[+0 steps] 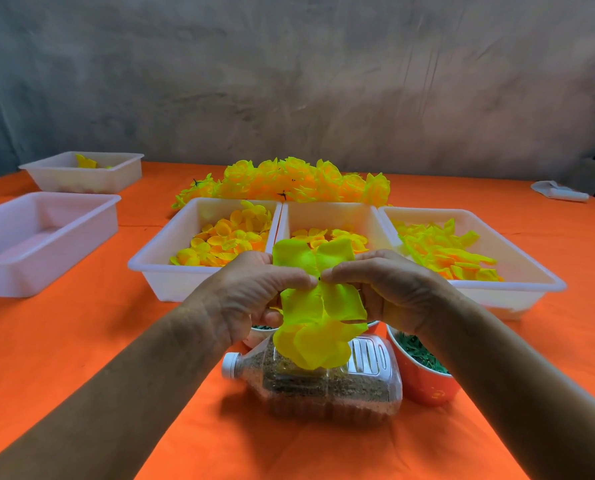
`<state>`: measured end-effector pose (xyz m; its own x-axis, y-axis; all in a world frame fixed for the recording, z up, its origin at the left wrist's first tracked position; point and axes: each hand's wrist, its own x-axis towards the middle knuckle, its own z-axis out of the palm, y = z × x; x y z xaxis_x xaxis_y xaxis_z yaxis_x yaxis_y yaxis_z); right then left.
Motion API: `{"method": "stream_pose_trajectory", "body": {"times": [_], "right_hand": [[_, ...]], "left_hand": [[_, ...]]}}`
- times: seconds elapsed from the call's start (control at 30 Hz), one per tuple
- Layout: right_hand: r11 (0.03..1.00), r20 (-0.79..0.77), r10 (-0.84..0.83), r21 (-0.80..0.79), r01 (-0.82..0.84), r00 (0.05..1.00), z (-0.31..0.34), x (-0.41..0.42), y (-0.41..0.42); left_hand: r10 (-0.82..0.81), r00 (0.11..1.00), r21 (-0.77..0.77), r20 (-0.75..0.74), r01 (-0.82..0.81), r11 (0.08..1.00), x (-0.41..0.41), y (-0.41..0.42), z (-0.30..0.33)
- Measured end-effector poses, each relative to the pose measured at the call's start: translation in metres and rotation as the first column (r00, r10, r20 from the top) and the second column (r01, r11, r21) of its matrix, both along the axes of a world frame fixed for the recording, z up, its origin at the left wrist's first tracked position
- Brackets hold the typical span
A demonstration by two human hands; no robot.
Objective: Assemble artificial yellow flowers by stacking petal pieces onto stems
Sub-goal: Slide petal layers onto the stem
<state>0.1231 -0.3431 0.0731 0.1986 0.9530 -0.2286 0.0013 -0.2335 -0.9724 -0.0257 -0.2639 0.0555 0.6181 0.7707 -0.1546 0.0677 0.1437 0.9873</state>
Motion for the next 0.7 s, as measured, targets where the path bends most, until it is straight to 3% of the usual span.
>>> {"method": "stream_pose_trajectory", "body": {"times": [0.27,0.5,0.7], "right_hand": [[1.0,0.058,0.003,-0.029,-0.002,0.998,0.0006,0.001,0.0005],[1.0,0.116,0.006,-0.03,-0.003,0.993,0.0011,0.0028,-0.0014],[0.999,0.137,0.0,-0.048,0.006,0.991,0.0019,0.0037,-0.001]], "left_hand": [[0.023,0.999,0.075,-0.044,-0.02,0.997,0.0007,0.001,-0.0019],[0.138,0.99,0.256,-0.037,-0.124,0.959,-0.0008,0.0027,0.0002],[0.112,0.993,0.239,-0.038,-0.1,0.966,-0.0021,0.0022,0.0018]]}}
